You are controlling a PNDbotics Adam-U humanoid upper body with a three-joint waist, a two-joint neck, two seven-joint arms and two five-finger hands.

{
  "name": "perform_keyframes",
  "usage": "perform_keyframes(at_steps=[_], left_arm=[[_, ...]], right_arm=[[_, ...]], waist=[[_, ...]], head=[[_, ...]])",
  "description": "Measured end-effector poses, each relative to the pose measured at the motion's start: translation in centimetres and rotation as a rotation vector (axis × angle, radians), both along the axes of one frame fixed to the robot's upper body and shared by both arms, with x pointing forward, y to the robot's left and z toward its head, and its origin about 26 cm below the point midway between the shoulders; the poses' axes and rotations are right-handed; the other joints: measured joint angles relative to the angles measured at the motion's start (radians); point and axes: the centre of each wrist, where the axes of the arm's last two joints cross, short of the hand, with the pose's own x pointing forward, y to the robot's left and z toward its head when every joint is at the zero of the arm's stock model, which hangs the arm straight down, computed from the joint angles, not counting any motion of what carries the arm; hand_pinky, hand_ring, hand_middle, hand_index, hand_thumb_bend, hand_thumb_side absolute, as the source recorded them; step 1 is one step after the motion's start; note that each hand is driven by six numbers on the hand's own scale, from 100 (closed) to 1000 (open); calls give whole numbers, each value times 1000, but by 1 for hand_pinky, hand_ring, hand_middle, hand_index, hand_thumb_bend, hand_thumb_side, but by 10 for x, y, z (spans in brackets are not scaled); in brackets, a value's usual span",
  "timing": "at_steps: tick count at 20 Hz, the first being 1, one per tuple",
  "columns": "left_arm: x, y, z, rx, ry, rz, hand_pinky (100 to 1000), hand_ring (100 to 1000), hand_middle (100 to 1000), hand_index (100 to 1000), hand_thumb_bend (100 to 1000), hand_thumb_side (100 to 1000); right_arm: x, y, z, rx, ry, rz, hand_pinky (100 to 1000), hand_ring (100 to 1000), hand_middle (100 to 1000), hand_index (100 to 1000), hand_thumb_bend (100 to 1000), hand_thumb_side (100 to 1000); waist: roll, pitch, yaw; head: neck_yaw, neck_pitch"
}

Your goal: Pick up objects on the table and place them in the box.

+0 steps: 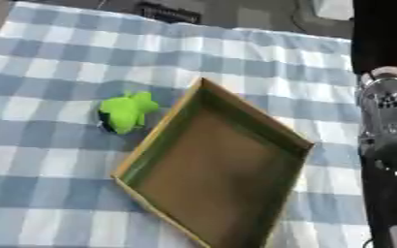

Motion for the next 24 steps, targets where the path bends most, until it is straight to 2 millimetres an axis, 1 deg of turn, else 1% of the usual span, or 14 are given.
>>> perform_keyframes(at_steps=[1,2,3,4,5,6,7,8,10,16,19,20,22,24], left_arm=[[0,0,0,44,20,26,715,674,843,852,284,797],[0,0,1,87,37,49,713,674,845,851,303,762],[-1,0,2,125,52,69,714,674,845,851,299,767],[-1,1,2,157,67,85,714,671,846,851,342,715],[-1,1,3,186,82,99,713,671,846,851,336,720],[-1,1,3,216,95,114,710,668,844,852,382,677],[-2,1,4,244,107,128,711,669,845,852,382,677],[-2,2,5,267,118,141,708,668,842,853,396,639],[-2,2,6,307,141,167,701,663,837,846,412,607],[-2,-1,11,374,168,219,689,657,828,830,437,550],[-1,-3,12,398,169,244,695,664,830,844,449,511],[-1,-4,13,407,167,256,693,663,830,843,449,515],[-1,-5,14,430,167,278,673,660,828,842,451,494],[-1,-7,14,449,173,299,627,652,824,836,464,478]], right_arm=[[0,1,0,-2,1,2,471,437,411,621,100,747],[0,1,0,-2,1,2,471,436,410,620,100,747],[0,1,0,-2,1,3,471,437,411,620,100,747],[0,1,0,-2,1,3,471,436,410,619,100,748],[0,1,0,-2,1,3,471,436,410,619,100,748],[0,1,0,-2,2,4,471,436,410,619,100,748],[0,1,0,-3,2,5,471,436,410,619,100,748],[0,1,0,-3,4,6,471,436,410,619,100,749],[0,2,0,-5,7,8,471,436,410,619,100,749],[0,2,0,-4,8,13,472,436,410,618,100,750],[0,3,1,-5,5,17,472,435,410,618,100,751],[0,3,1,-6,4,18,472,435,410,618,100,750],[0,3,1,-5,5,19,472,435,410,618,100,751],[0,3,2,-5,2,20,472,435,410,618,100,751]], waist=[[3,0,-2],[6,0,-2],[9,0,-4],[11,-1,-7],[13,-1,-9],[13,-1,-10],[14,-1,-12],[16,-1,-14],[19,-1,-15],[21,-1,-22],[22,-1,-25],[22,-1,-26],[23,-1,-26],[24,-1,-30]], head=[[0,0],[0,0],[0,0],[0,0],[0,0],[1,0],[1,0],[1,0],[2,0],[3,0],[4,0],[6,0],[9,0],[10,0]])
